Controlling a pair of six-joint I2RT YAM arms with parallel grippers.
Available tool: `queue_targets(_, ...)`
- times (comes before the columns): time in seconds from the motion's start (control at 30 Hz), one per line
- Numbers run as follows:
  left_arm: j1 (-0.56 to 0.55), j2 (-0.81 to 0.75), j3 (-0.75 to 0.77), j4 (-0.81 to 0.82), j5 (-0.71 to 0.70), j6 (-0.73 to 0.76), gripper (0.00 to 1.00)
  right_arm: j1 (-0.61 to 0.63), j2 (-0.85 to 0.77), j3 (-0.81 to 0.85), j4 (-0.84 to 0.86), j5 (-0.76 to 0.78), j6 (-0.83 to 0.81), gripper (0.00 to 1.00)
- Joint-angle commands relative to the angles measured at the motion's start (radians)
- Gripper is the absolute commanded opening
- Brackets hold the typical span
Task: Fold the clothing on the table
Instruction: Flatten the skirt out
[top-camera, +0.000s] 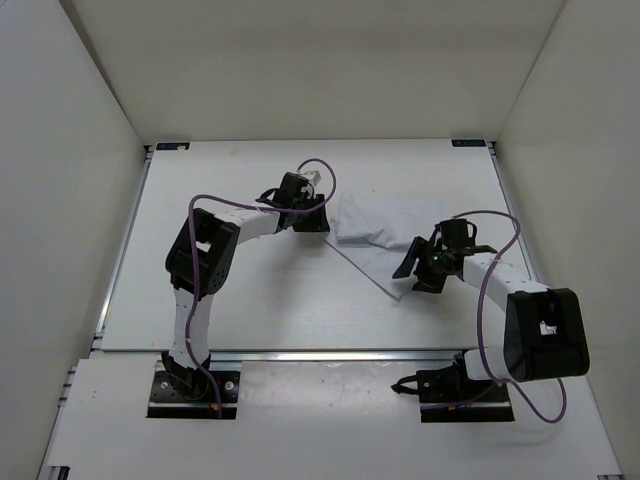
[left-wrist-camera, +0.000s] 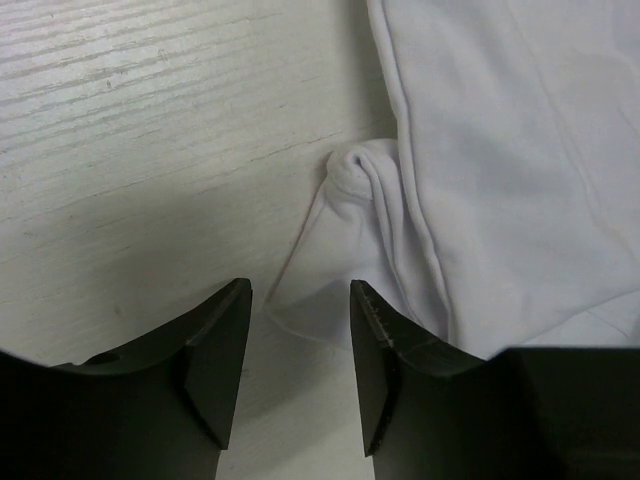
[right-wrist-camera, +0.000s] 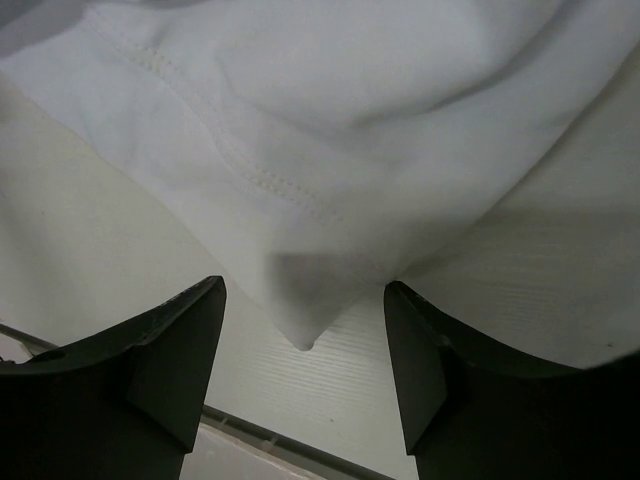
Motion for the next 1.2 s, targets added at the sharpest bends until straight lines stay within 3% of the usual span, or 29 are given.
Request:
queue_targets(0.0,-0.007,0.005,0.017,-0.03,0.01,0.004,0.54,0.023,0.015,-0.02,0.014,0.01,0.046,0.61)
queue_targets(0.17,-0.014,0.014,0.03,-0.063,-0.002,0.01,0.47,0.068,0.011,-0.034,0.013,-0.004,0.084,0.59)
queue_targets(0.27,-0.008,0.011,0.023,-0.055,-0.01,0.015,0.41,0.077,0.006,-0.072,0.057,-0.03,0.119,0.5)
queue_targets(0.37,-0.011,0.008,0.024,-0.067,-0.01,0.014,0.33,0.08,0.006,-0.106,0.086,-0.036,0.138,0.36)
queue_targets(0.43,-0.013,0.012,0.023,-0.064,-0.001,0.019,0.28,0.085,0.008,-0.114,0.097,-0.03,0.149,0.21)
queue_targets(0.57,-0.007,0.022,0.029,-0.075,0.015,0.013,0.03,0.079,0.008,-0.114,0.117,-0.016,0.156,0.02)
queue_targets(0.83,0.028,-0.067,-0.032,-0.099,-0.027,0.025,0.0,0.008,-0.001,0.01,0.057,-0.025,0.063,0.0)
queue_targets(1.17,0.035,-0.601,-0.434,-0.127,-0.129,0.001,0.0,-0.082,0.009,0.22,0.033,-0.148,-0.099,0.0)
